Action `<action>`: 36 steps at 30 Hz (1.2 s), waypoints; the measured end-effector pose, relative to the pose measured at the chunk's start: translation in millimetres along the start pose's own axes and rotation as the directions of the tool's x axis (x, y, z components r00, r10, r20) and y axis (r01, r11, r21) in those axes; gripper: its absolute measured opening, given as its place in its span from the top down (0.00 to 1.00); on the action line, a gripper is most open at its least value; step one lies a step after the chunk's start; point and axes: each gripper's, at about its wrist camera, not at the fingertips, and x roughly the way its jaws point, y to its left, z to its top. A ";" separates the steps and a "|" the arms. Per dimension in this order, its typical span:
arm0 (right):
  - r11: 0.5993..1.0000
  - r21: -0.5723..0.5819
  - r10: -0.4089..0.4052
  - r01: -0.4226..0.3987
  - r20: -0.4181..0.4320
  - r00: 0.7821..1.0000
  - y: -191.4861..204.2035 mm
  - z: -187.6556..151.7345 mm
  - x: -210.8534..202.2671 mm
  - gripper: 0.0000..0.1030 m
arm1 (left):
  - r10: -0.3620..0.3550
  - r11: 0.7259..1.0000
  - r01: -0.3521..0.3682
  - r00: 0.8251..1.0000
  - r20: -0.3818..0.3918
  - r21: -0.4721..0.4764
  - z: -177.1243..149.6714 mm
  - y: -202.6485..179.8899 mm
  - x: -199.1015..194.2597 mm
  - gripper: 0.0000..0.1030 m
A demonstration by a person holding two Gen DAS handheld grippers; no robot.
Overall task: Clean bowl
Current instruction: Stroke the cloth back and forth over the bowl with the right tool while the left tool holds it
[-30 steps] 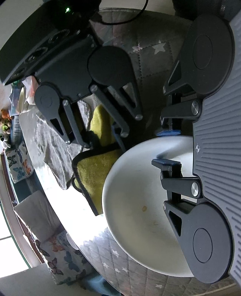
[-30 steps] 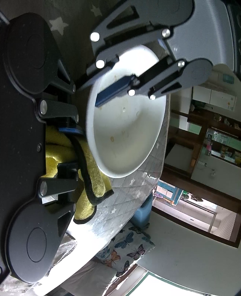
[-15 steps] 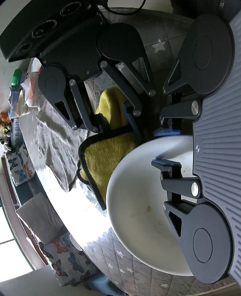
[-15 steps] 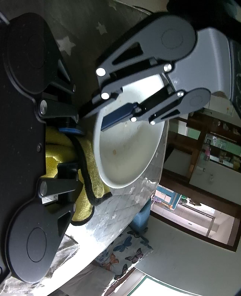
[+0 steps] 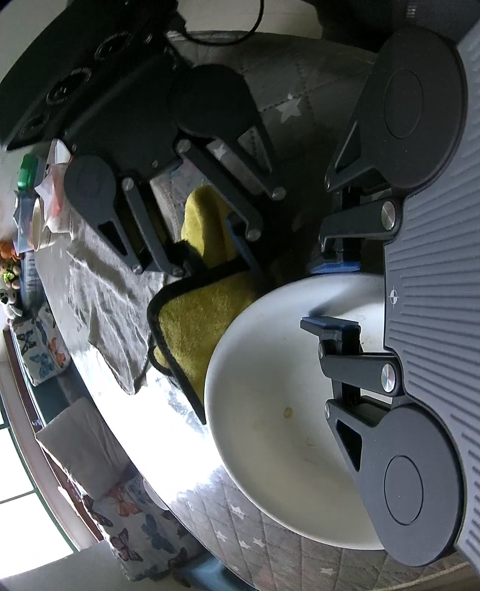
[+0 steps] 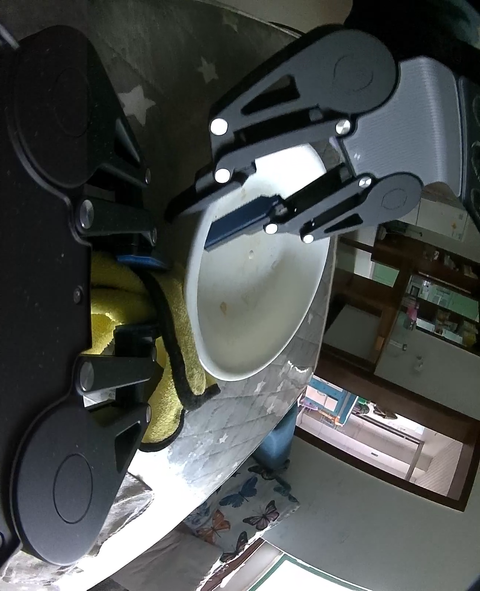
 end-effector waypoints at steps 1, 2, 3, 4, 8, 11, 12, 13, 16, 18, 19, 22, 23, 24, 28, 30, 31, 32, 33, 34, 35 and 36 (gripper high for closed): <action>1.000 0.000 -0.001 0.001 0.000 1.000 -1.1 0.4 1.3 0.71 | -0.002 1.000 0.002 1.000 0.000 0.000 -0.6 0.0 -0.3 0.77; 1.000 0.001 -0.003 0.003 0.001 1.000 -2.3 0.8 2.6 0.71 | -0.005 1.000 0.005 1.000 0.000 0.001 -1.3 0.0 -0.6 0.77; 1.000 0.001 -0.004 0.004 0.001 1.000 -3.4 1.2 3.9 0.71 | -0.006 1.000 0.006 1.000 -0.001 0.001 -1.9 -0.1 -1.0 0.77; 1.000 0.001 -0.005 0.005 0.001 1.000 -4.5 1.6 5.1 0.71 | -0.009 1.000 0.009 1.000 -0.001 0.004 -3.1 -0.2 -1.7 0.77; 1.000 -0.001 -0.011 0.011 0.001 1.000 -8.0 1.9 11.1 0.71 | -0.018 1.000 0.018 1.000 -0.002 0.012 -7.0 -1.0 -4.3 0.78; 1.000 -0.004 -0.017 0.017 0.001 1.000 -12.0 3.3 15.6 0.71 | -0.021 1.000 0.021 1.000 -0.003 0.016 -8.7 -1.4 -5.4 0.78; 1.000 -0.005 -0.019 0.019 0.001 1.000 -13.4 3.6 16.9 0.71 | -0.023 1.000 0.023 1.000 -0.003 0.016 -9.2 -1.3 -5.7 0.78; 1.000 -0.005 -0.019 0.019 0.001 1.000 -14.8 3.9 18.2 0.71 | -0.024 1.000 0.024 1.000 -0.003 0.016 -9.8 -1.1 -6.1 0.78; 1.000 -0.012 -0.023 0.023 0.001 1.000 -17.3 4.5 21.3 0.71 | -0.028 1.000 0.028 1.000 -0.004 0.012 -11.2 -0.5 -7.2 0.78; 1.000 -0.015 -0.023 0.023 0.001 1.000 -17.6 4.5 21.5 0.71 | -0.029 1.000 0.029 1.000 -0.004 0.010 -11.9 -0.2 -7.8 0.78; 1.000 -0.016 -0.023 0.023 0.001 1.000 -17.7 4.6 21.5 0.71 | -0.029 1.000 0.029 1.000 -0.005 0.011 -12.1 -0.2 -7.8 0.78; 1.000 -0.020 -0.024 0.024 0.001 1.000 -18.1 4.7 21.7 0.71 | -0.031 0.999 0.031 0.999 -0.008 0.009 -12.7 0.3 -8.3 0.78; 0.999 -0.022 -0.024 0.024 0.001 1.000 -18.2 4.7 21.7 0.71 | -0.031 1.000 0.031 0.999 -0.010 0.006 -12.2 0.5 -8.1 0.78; 0.999 -0.023 -0.024 0.024 0.001 1.000 -18.4 4.7 21.8 0.71 | -0.031 1.000 0.031 0.999 -0.013 0.001 -11.4 0.7 -7.7 0.77; 0.999 -0.029 -0.024 0.024 0.000 1.000 -18.9 4.9 22.0 0.71 | -0.029 0.999 0.029 0.999 -0.021 -0.016 -8.5 1.2 -5.0 0.76; 0.999 -0.031 -0.024 0.024 0.000 1.000 -18.9 4.9 21.8 0.71 | -0.025 1.000 0.025 0.999 -0.023 -0.018 -5.5 1.4 -2.1 0.76; 0.999 -0.030 -0.024 0.024 0.000 1.000 -18.6 4.7 21.2 0.71 | -0.022 1.000 0.021 0.999 -0.024 -0.019 -3.6 1.6 -0.9 0.75; 0.999 -0.031 -0.023 0.023 0.000 1.000 -18.1 4.4 20.5 0.71 | -0.021 1.000 0.020 0.999 -0.025 -0.021 -2.4 1.9 0.0 0.75; 0.999 -0.032 -0.023 0.023 0.000 1.000 -17.6 4.0 19.6 0.71 | -0.021 1.000 0.020 0.999 -0.024 -0.022 -1.6 2.2 0.4 0.74; 0.999 -0.032 -0.023 0.022 0.000 1.000 -17.1 3.9 19.0 0.71 | -0.019 1.000 0.019 1.000 -0.024 -0.024 -0.2 2.6 1.3 0.74; 0.999 -0.032 -0.022 0.022 0.000 1.000 -16.4 3.7 18.2 0.71 | -0.018 0.999 0.018 1.000 -0.024 -0.026 1.1 2.9 2.1 0.74; 0.999 -0.033 -0.021 0.021 0.000 1.000 -15.8 3.5 17.3 0.71 | -0.017 0.999 0.017 1.000 -0.025 -0.029 2.3 3.3 2.9 0.73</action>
